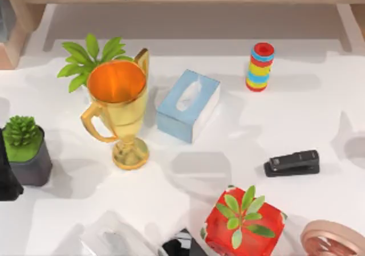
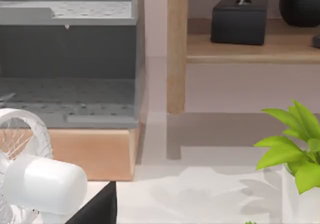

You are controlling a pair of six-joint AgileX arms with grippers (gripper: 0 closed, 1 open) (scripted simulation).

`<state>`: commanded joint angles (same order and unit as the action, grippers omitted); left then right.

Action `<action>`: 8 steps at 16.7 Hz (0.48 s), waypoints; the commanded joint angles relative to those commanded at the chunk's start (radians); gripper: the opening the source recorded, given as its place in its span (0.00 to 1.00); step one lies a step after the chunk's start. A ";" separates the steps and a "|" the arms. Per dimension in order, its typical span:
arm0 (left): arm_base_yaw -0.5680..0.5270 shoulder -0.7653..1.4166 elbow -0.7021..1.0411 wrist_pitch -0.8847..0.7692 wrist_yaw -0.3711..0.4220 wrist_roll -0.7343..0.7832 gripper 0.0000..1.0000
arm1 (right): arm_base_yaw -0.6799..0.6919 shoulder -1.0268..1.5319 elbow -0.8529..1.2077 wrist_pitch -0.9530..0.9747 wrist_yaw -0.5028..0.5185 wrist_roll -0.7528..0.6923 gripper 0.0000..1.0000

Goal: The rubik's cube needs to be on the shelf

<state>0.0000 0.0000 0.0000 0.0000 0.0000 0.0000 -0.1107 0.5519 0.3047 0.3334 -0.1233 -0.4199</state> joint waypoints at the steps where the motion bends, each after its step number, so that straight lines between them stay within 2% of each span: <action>1: 0.000 0.000 0.000 0.000 0.000 0.000 1.00 | -0.021 0.101 0.048 0.053 -0.018 -0.069 1.00; 8: 0.000 0.000 0.000 0.000 0.000 0.000 1.00 | -0.183 0.884 0.400 0.441 -0.149 -0.578 1.00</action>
<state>0.0000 0.0000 0.0000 0.0000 0.0000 0.0000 -0.2937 1.4357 0.7050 0.7743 -0.2719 -0.9980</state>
